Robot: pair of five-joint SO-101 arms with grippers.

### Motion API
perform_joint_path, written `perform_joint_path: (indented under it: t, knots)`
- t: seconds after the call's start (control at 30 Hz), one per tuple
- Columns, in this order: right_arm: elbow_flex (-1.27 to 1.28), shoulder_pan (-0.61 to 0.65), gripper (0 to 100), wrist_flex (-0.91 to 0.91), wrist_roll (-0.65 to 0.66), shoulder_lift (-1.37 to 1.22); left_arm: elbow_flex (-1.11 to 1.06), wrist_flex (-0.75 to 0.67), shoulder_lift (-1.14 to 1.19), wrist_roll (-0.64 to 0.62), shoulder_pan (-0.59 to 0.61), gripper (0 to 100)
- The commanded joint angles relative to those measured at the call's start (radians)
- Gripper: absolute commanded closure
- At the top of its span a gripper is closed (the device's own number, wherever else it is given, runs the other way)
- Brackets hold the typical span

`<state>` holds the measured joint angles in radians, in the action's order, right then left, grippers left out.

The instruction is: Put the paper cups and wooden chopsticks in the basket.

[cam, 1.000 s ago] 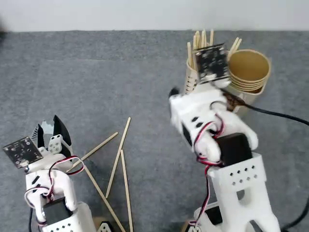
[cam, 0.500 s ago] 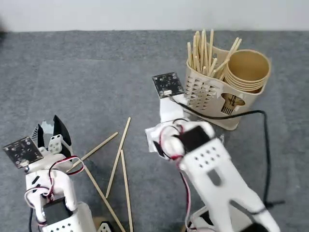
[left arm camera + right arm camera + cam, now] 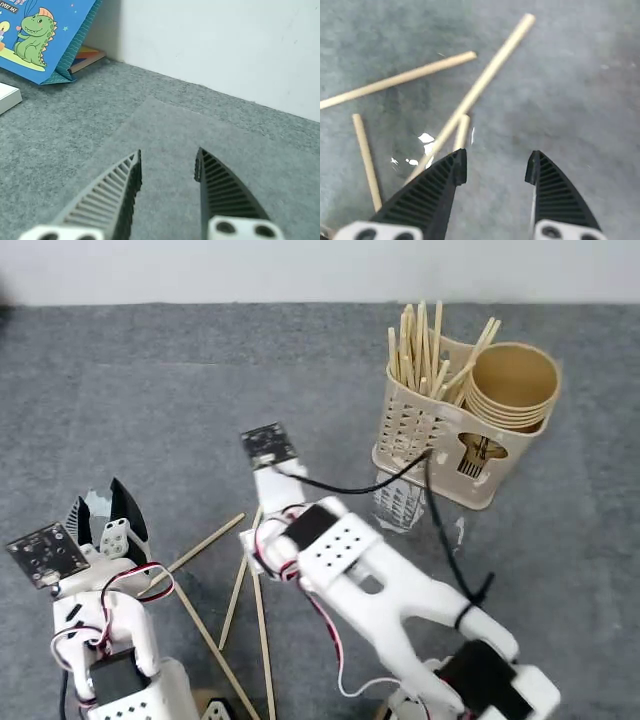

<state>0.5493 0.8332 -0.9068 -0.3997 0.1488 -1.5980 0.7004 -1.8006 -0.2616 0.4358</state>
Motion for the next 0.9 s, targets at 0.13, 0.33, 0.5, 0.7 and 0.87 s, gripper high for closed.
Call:
perform_joint_path:
  t: [0.13,0.33,0.5,0.7,0.87]
  knots:
    - [-0.051,0.070,79.1,0.124,-0.068,-0.122,0.007,-0.025,-0.018,0.011,0.008,83]
    - [-0.146,0.079,79.1,0.124,-0.086,-0.254,0.007,-0.025,-0.018,0.011,0.008,83]
    - [-0.201,0.094,79.1,0.124,-0.086,-0.295,0.007,-0.025,-0.018,0.011,0.008,83]
    - [-0.207,0.127,79.3,0.133,-0.087,-0.305,0.007,-0.025,-0.018,0.011,0.008,83]
    - [-0.186,0.114,79.4,0.122,-0.081,-0.334,0.007,-0.025,-0.018,0.011,0.008,83]
